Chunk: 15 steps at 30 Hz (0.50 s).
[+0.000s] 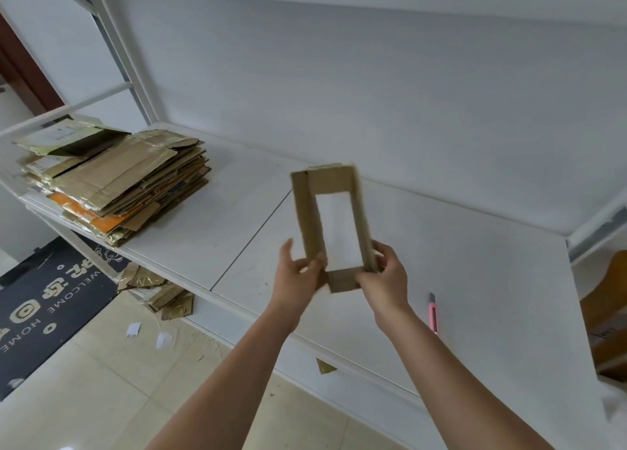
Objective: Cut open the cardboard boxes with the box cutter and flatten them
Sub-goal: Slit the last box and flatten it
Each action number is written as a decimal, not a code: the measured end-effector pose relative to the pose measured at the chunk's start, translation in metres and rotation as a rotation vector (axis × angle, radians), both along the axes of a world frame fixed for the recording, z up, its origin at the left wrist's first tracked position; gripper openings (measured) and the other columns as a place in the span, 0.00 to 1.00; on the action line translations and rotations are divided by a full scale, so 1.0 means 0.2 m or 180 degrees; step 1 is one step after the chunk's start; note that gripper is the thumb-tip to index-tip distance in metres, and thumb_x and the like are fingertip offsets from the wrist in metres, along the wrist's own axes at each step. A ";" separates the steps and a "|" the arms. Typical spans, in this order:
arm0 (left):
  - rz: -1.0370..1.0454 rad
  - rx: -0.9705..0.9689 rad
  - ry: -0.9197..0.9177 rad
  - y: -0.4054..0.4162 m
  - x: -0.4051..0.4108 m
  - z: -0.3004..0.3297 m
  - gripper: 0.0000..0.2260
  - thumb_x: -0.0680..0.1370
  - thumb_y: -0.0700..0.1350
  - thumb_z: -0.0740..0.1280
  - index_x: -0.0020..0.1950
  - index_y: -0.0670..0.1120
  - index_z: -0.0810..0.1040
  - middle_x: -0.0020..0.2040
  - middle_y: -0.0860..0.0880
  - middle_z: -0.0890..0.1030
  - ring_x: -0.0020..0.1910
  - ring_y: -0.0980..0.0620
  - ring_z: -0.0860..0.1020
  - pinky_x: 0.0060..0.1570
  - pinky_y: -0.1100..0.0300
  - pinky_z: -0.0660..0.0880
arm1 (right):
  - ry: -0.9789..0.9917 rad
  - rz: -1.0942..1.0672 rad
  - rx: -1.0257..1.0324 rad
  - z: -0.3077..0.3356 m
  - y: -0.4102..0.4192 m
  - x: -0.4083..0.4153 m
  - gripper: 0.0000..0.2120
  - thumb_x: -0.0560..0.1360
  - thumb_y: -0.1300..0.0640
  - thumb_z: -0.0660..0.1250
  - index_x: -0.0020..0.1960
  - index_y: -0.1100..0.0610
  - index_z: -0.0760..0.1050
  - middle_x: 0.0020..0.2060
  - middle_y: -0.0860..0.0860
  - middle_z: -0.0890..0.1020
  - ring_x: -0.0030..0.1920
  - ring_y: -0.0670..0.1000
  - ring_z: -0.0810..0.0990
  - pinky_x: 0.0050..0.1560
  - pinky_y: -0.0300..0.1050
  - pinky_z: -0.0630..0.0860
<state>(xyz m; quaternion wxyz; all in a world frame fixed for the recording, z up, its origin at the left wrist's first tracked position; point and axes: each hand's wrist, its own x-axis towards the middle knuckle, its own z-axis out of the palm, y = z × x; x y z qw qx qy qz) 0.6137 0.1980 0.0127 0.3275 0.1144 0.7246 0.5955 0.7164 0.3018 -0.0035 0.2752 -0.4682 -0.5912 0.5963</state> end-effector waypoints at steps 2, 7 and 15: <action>0.0696 -0.0068 0.0350 0.00 -0.05 -0.02 0.35 0.78 0.46 0.71 0.78 0.52 0.53 0.63 0.47 0.76 0.48 0.55 0.79 0.47 0.60 0.77 | -0.0039 0.0134 0.0288 0.00 0.01 0.03 0.30 0.71 0.70 0.71 0.67 0.46 0.71 0.57 0.49 0.73 0.50 0.38 0.75 0.38 0.28 0.74; 0.0783 -0.0849 0.1306 -0.09 -0.20 -0.10 0.42 0.73 0.40 0.75 0.78 0.51 0.52 0.70 0.44 0.64 0.61 0.50 0.71 0.60 0.53 0.72 | -0.0013 0.0216 0.0348 -0.01 0.04 0.11 0.22 0.72 0.71 0.68 0.54 0.45 0.77 0.53 0.45 0.79 0.54 0.43 0.80 0.49 0.37 0.78; 0.0866 -0.1031 0.1446 -0.17 -0.20 -0.23 0.19 0.74 0.48 0.74 0.61 0.46 0.72 0.47 0.53 0.77 0.47 0.52 0.77 0.40 0.59 0.72 | -0.0075 0.0325 0.0487 -0.03 0.07 0.07 0.18 0.73 0.68 0.67 0.43 0.44 0.81 0.43 0.39 0.83 0.45 0.36 0.82 0.47 0.29 0.73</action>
